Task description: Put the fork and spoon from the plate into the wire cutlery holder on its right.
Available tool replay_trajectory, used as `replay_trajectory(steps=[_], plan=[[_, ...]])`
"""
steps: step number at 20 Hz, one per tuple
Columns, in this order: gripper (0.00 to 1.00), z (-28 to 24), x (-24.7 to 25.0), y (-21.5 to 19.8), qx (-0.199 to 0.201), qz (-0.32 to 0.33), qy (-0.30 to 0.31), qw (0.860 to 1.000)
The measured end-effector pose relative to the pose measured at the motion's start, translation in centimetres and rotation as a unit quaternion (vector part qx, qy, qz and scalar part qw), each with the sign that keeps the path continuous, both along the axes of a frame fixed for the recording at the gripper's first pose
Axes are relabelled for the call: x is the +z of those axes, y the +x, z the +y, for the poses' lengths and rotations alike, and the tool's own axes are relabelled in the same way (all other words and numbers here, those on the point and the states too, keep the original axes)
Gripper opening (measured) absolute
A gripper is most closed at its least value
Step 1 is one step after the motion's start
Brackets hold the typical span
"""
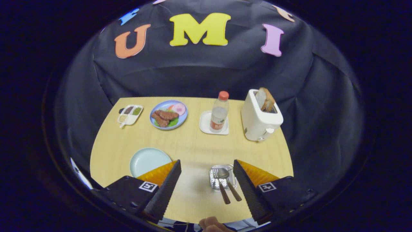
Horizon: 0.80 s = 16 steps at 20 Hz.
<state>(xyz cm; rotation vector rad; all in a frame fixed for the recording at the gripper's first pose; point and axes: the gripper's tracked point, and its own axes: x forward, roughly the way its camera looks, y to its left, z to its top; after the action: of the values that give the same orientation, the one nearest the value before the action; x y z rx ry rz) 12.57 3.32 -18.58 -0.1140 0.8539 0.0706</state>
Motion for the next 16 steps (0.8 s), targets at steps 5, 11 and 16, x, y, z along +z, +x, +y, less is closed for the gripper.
replay_trajectory(steps=[5, 11, 16], plan=[[0.96, 2.4, 6.3, -1.7, 0.011, -0.116, 0.017, 0.993], [0.96, 4.2, 13.2, -3.8, 0.040, -0.276, 0.033, 0.960], [0.96, 4.9, 17.9, -6.4, 0.046, -0.370, 0.054, 0.926]])
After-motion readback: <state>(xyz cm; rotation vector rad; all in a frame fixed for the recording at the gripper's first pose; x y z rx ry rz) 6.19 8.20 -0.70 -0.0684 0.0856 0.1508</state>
